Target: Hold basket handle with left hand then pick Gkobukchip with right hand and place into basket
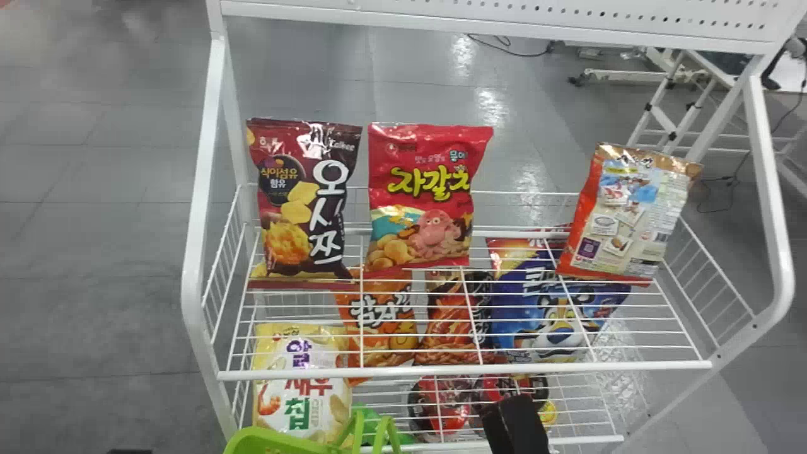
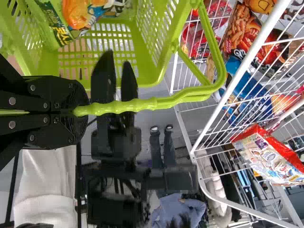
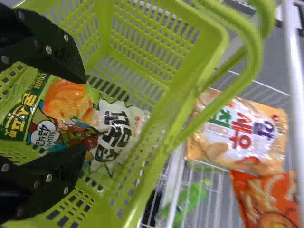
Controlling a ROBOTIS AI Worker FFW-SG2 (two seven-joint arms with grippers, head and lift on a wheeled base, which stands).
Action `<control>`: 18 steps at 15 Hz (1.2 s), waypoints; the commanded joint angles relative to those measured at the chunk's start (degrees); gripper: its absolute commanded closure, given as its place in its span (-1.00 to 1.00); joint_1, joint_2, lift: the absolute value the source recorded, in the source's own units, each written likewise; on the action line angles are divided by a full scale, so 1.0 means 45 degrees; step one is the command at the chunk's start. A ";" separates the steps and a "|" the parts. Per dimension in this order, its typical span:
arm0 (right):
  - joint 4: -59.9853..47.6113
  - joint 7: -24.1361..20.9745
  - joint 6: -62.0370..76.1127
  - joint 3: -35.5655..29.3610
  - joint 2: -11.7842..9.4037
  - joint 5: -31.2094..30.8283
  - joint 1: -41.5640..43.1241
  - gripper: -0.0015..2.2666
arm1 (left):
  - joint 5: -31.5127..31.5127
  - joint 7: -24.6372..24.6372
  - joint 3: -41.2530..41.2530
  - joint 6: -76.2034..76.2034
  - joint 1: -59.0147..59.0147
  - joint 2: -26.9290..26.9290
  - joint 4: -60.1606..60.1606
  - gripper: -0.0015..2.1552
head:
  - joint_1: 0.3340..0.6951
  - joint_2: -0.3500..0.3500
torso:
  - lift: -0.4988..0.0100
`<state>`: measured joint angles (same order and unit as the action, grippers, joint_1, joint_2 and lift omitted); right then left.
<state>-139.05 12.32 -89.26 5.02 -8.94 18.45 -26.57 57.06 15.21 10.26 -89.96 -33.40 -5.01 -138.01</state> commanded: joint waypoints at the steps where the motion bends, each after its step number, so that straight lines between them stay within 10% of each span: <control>1: -0.1776 -0.0023 -0.0183 -0.1018 0.0015 0.0098 -0.0834 -0.95 | -0.0121 -0.0001 -0.0073 -0.0015 0.0000 0.0000 0.0004 0.67 | 1.00 -0.61 | 0.83; 7: -0.3338 -0.0120 0.2969 -0.2619 0.0425 0.0196 -0.1674 -0.95 | -0.0296 0.0077 -0.0073 -0.0015 -0.0313 0.0136 0.0082 0.67 | 1.00 -0.98 | 0.83; 18: -0.0370 0.0427 1.2383 -0.2229 0.0698 -0.0917 -0.2846 -0.94 | -0.0453 0.0135 -0.0405 -0.0015 -0.0059 0.0175 0.0414 0.67 | 1.00 -0.98 | 0.83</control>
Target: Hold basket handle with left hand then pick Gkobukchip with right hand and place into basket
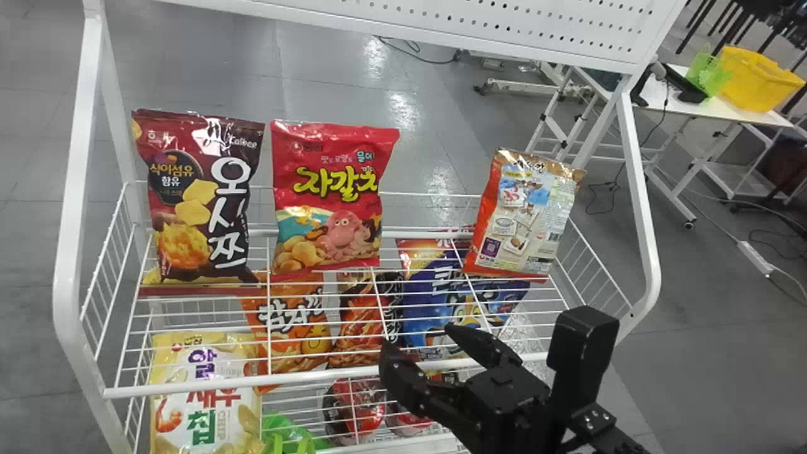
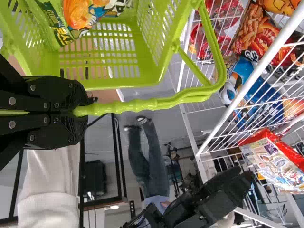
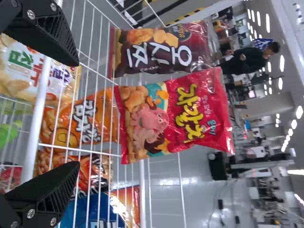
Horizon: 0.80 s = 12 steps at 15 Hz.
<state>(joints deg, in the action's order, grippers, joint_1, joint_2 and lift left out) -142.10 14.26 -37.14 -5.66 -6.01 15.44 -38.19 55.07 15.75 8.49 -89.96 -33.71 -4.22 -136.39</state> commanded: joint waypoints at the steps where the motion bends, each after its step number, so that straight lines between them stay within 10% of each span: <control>1: 0.0503 -0.0024 0.1621 0.0204 0.0086 -0.0326 -0.0615 -0.94 | -0.0011 0.0055 -0.0012 -0.0015 0.0011 0.0000 0.0075 0.67 | 1.00 -0.99 | 0.83; 12: 0.1011 -0.0454 0.8027 0.0731 0.0067 -0.1303 -0.3584 -0.94 | 0.0028 0.0797 0.0398 -0.0015 0.0030 0.0019 0.0583 0.67 | 1.00 -1.00 | 0.83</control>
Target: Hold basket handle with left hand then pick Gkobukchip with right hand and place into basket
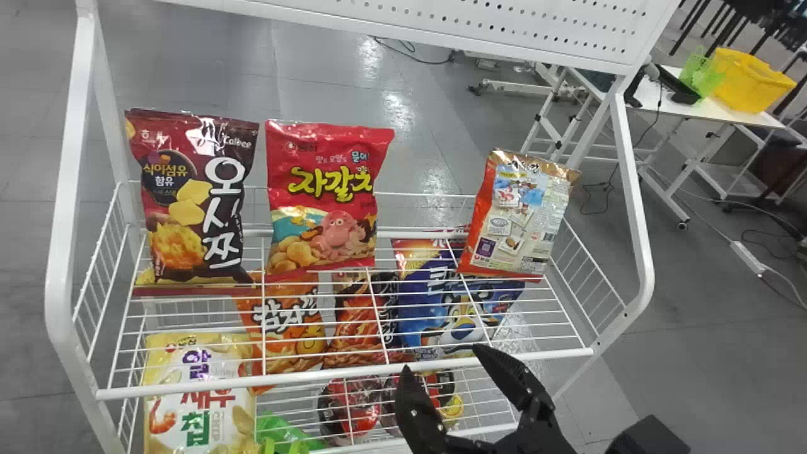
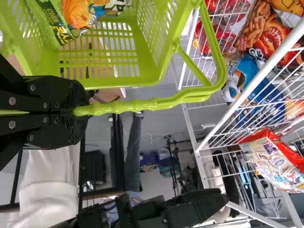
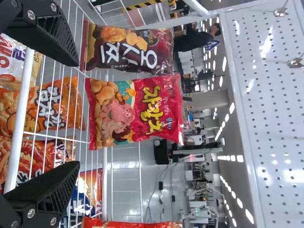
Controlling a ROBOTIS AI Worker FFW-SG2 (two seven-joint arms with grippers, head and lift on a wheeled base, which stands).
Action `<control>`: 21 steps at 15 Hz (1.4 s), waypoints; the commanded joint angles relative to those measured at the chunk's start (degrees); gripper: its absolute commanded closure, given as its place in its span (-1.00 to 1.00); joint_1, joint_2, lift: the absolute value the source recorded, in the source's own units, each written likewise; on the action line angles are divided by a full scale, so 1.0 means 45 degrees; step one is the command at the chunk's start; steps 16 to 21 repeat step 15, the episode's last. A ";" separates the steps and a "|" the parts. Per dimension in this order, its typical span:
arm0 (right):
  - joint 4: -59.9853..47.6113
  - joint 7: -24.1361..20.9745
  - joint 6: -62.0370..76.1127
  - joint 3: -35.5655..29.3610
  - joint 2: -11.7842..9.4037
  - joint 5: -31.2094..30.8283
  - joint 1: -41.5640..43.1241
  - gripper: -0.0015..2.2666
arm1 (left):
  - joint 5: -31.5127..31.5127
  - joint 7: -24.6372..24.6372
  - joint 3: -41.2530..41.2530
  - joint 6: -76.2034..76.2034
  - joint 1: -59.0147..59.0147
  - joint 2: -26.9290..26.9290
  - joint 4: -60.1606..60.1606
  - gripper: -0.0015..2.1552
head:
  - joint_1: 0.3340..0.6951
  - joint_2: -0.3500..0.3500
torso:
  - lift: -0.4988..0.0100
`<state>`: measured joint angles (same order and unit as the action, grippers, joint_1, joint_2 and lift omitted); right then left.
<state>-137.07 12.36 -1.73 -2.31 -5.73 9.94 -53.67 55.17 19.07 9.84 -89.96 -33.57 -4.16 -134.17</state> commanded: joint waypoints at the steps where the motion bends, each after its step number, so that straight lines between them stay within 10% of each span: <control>1: -0.0145 -0.0033 0.0236 -0.0014 -0.0016 -0.0120 -0.0242 -0.94 | 0.0005 0.0118 0.0177 -0.0015 -0.0020 0.0006 0.0129 0.67 | 1.00 -1.00 | 0.83; 21: -0.0106 -0.0423 0.1525 -0.0053 -0.0036 -0.0257 -0.0457 -0.93 | 0.0161 0.0294 0.0489 -0.0015 -0.0020 -0.0014 0.0129 0.67 | 1.00 -1.00 | 0.83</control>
